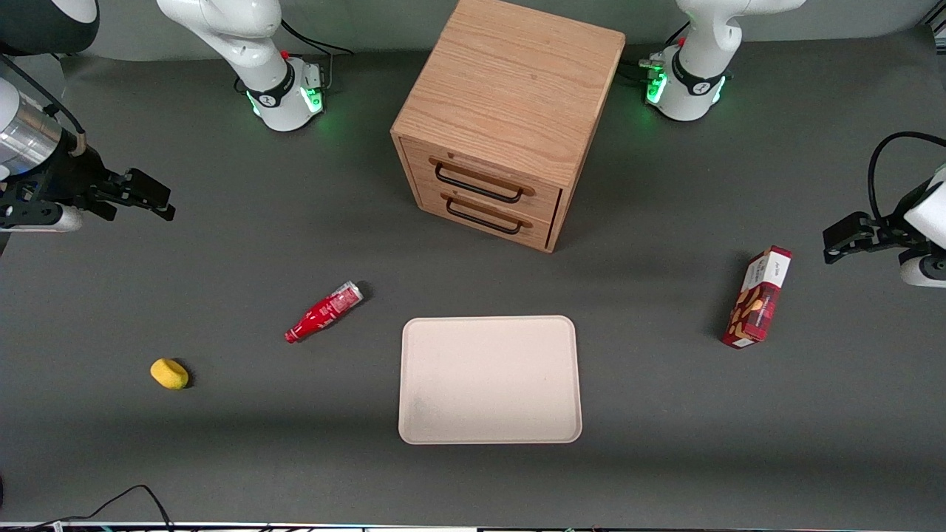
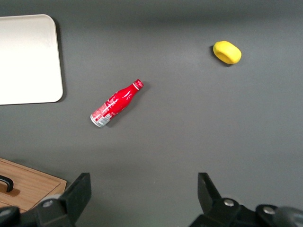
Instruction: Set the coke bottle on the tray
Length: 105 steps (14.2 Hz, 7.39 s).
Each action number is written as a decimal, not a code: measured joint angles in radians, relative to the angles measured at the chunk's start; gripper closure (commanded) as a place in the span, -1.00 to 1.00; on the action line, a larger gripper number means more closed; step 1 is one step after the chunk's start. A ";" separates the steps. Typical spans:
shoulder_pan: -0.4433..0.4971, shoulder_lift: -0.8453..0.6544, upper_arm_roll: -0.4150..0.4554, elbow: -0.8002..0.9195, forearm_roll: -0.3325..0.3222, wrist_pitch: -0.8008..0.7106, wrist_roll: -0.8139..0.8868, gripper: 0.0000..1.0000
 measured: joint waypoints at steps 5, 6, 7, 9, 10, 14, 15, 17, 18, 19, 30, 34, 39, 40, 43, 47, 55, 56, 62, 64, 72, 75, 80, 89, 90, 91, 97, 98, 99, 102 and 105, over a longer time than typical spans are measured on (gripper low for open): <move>-0.001 0.003 0.000 0.000 0.000 -0.003 0.000 -1.00; -0.001 0.003 0.000 0.000 0.000 -0.003 0.000 -1.00; 0.000 0.003 0.000 0.000 0.000 -0.003 0.000 -1.00; 0.000 0.003 0.000 0.000 0.000 -0.003 0.000 -1.00; 0.000 0.003 0.000 0.000 0.000 -0.003 0.000 -1.00; 0.000 0.006 0.001 0.000 0.000 -0.004 0.000 -1.00; 0.000 0.006 0.001 0.000 0.000 -0.004 0.000 -1.00; 0.000 0.007 0.002 0.000 0.000 -0.004 0.000 -1.00; 0.002 0.009 0.002 0.000 0.002 -0.004 0.003 -1.00; 0.010 0.014 0.003 0.000 0.006 -0.003 0.021 -1.00; 0.267 0.469 0.005 0.095 -0.068 0.209 0.878 -1.00; 0.302 0.621 0.005 0.095 -0.169 0.264 1.121 -1.00; 0.292 0.720 -0.010 0.070 -0.172 0.399 1.174 -1.00; 0.291 0.731 -0.012 0.057 -0.172 0.422 1.179 -1.00; 0.290 0.762 -0.017 0.022 -0.172 0.470 1.206 -1.00; 0.290 0.773 -0.019 -0.003 -0.172 0.486 1.216 -1.00; 0.290 0.778 -0.020 -0.029 -0.220 0.509 1.218 1.00; 0.291 0.778 -0.020 -0.028 -0.220 0.509 1.218 1.00; 0.291 0.773 -0.019 -0.022 -0.225 0.511 1.219 1.00; 0.291 0.756 -0.011 0.012 -0.231 0.483 1.216 1.00; 0.294 0.695 0.071 0.428 -0.233 0.128 1.000 1.00; 0.323 0.714 0.105 0.535 -0.233 0.128 0.794 1.00; 0.399 0.869 0.106 0.644 -0.233 0.291 0.468 1.00; 0.508 1.128 0.065 0.693 -0.235 0.439 0.407 1.00; 0.511 1.143 0.056 0.694 -0.235 0.439 0.408 0.89; 0.514 1.154 0.049 0.695 -0.235 0.439 0.408 0.60; 0.529 1.192 0.022 0.696 -0.235 0.472 0.410 -0.31; 0.531 1.192 0.017 0.699 -0.235 0.472 0.411 -0.56; 0.531 1.192 0.012 0.702 -0.235 0.473 0.411 -1.00; 0.531 1.192 0.004 0.707 -0.235 0.473 0.412 -1.00; 0.532 1.193 0.004 0.707 -0.235 0.473 0.413 -1.00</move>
